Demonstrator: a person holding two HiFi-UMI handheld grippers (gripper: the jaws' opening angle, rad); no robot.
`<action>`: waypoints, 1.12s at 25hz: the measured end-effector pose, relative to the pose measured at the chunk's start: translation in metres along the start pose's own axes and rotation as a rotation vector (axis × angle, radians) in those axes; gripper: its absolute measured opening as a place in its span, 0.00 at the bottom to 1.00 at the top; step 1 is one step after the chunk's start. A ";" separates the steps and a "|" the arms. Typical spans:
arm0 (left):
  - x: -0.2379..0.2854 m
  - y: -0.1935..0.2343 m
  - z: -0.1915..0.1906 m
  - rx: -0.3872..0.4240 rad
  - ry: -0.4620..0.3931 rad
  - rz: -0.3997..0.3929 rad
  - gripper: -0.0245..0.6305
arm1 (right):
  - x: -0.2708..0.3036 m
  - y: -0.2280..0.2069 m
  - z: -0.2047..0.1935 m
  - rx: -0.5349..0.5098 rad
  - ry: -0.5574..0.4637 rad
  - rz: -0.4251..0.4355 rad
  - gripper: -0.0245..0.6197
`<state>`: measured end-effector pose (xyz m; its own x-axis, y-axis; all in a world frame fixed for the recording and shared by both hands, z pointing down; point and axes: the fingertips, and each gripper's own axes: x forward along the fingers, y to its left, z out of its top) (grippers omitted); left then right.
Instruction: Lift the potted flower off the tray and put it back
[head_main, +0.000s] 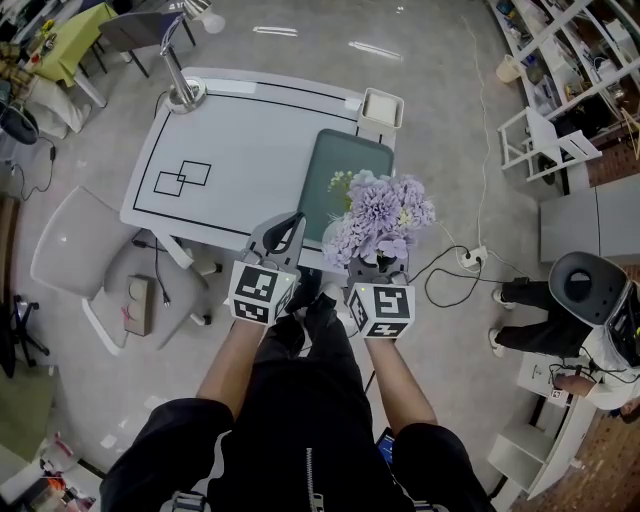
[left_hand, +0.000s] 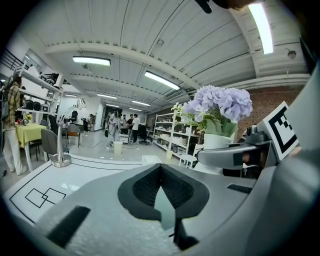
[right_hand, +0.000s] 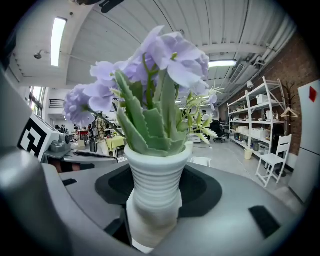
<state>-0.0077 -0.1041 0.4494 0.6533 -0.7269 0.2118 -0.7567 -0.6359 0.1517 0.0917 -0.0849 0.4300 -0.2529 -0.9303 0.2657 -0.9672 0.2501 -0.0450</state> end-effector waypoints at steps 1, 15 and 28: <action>0.001 0.001 -0.001 -0.002 0.002 0.001 0.04 | 0.002 0.000 -0.001 0.000 0.001 0.003 0.41; 0.021 0.036 -0.010 -0.020 0.037 0.053 0.04 | 0.053 -0.027 -0.008 0.007 -0.006 0.019 0.41; 0.045 0.066 -0.026 -0.042 0.098 0.114 0.04 | 0.126 -0.058 -0.019 -0.072 -0.039 0.060 0.41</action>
<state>-0.0293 -0.1723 0.4940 0.5593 -0.7636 0.3227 -0.8275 -0.5379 0.1611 0.1168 -0.2113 0.4846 -0.3121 -0.9225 0.2269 -0.9465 0.3226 0.0097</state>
